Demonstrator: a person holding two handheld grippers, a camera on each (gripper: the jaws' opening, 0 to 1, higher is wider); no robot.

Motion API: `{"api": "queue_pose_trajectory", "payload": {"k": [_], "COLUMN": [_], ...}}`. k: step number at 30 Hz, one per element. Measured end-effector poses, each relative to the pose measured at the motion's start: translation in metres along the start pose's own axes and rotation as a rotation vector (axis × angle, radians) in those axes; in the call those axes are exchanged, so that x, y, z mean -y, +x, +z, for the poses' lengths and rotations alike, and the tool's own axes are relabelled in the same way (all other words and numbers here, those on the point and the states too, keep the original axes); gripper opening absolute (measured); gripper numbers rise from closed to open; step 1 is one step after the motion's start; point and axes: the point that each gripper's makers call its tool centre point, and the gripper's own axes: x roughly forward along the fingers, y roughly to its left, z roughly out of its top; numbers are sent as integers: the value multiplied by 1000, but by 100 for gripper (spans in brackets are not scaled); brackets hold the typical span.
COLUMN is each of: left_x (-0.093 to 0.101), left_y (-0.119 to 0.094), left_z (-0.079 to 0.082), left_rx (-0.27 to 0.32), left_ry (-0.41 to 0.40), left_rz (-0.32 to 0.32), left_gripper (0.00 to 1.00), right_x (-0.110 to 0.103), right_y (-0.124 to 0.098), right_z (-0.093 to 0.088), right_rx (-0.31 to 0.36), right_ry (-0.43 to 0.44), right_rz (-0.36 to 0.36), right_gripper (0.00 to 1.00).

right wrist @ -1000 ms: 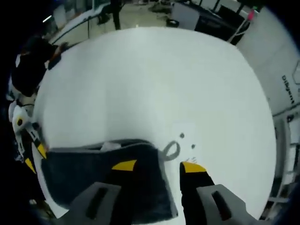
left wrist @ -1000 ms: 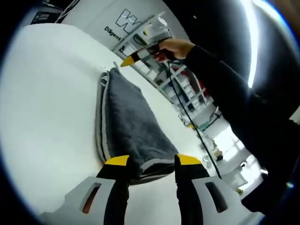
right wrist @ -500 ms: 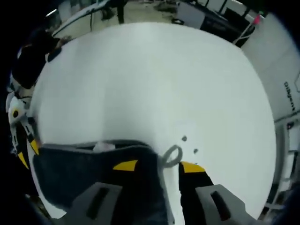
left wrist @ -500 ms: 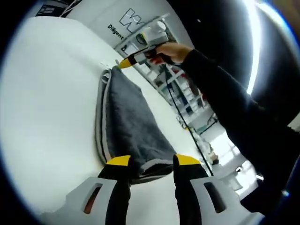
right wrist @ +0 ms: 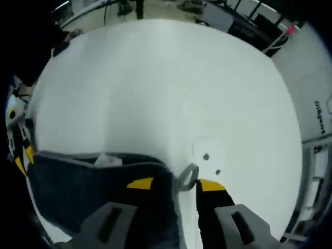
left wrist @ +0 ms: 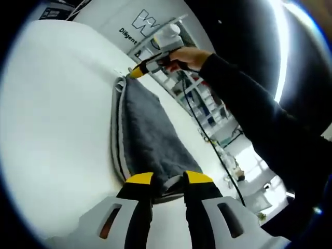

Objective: Open the folded towel by lifting each exposed corner and separating the folded layers until the towel lies flat within the target outline without major curled edges

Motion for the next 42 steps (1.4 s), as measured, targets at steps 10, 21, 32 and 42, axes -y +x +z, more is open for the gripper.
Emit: {"api": "queue_pose_trajectory", "payload": {"k": [10, 21, 32, 42], "left_x": [0, 3, 8, 11], "left_y": [-1, -1, -1, -1], "left_z": [3, 5, 7, 8], "left_rx": [13, 23, 32, 38], "left_ry": [16, 25, 55, 54], "left_rz": [3, -10, -25, -37], "left_gripper": [11, 7, 5, 5], "right_x": [7, 8, 8, 7], "right_y": [-5, -4, -6, -9], "right_z": [4, 3, 3, 3], "right_rx": [3, 1, 3, 10], "right_ry": [-6, -45, -54, -65], "right_rz": [13, 6, 0, -7], "right_gripper": [7, 4, 2, 2]}}
